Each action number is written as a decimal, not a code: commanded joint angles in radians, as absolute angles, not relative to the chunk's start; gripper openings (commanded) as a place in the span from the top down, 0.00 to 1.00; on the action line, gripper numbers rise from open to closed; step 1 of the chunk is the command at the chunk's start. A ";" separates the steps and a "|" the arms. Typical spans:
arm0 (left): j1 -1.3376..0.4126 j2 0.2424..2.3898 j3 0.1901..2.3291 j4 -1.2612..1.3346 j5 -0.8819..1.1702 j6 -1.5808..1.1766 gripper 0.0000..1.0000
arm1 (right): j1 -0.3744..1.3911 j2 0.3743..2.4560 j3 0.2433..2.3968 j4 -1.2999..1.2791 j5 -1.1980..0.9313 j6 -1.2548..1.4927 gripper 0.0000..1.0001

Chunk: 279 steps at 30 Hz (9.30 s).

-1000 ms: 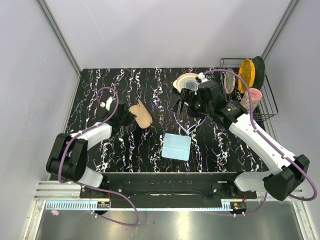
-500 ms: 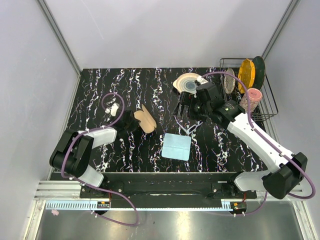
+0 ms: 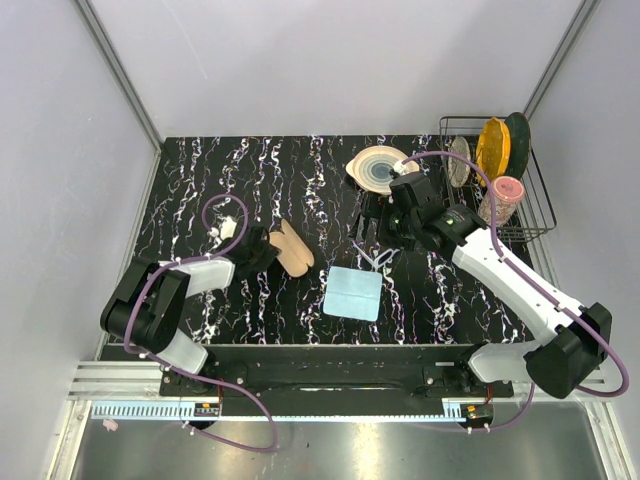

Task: Organize the sunglasses
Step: Place the opened sunglasses case at the center of the board, then adjust the opened sunglasses case at the center of the board, then pick up the glasses cleaning cloth from the center of the board, then fold the glasses cleaning cloth at the center of the board.

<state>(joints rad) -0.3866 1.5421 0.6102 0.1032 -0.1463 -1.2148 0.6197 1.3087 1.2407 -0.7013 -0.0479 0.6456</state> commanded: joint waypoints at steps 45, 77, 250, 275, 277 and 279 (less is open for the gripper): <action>-0.293 1.572 0.884 -0.034 0.150 -0.626 0.64 | 0.730 1.893 1.411 -0.304 -0.247 0.542 0.58; -0.314 1.395 0.896 -0.135 0.232 -0.640 0.43 | 0.706 1.499 1.197 -0.669 0.078 0.595 0.39; -0.813 1.632 0.945 -0.130 0.146 -0.291 1.00 | 0.664 1.341 0.739 -0.288 0.043 0.476 1.00; -0.815 1.660 0.908 -0.155 0.262 -0.272 1.00 | 0.664 1.362 0.680 -0.282 -0.044 0.503 1.00; -0.815 1.642 0.896 -0.146 0.262 -0.270 0.86 | 0.664 1.355 0.677 -0.279 -0.063 0.506 0.97; -0.815 1.629 0.879 -0.133 0.262 -0.268 0.82 | 0.664 1.350 0.667 -0.278 -0.078 0.509 0.93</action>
<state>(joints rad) -0.8101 1.6653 0.9089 -0.1673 0.2379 -0.2810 0.6670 1.3647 0.6807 -0.2905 -0.0338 0.4980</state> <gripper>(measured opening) 0.150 0.038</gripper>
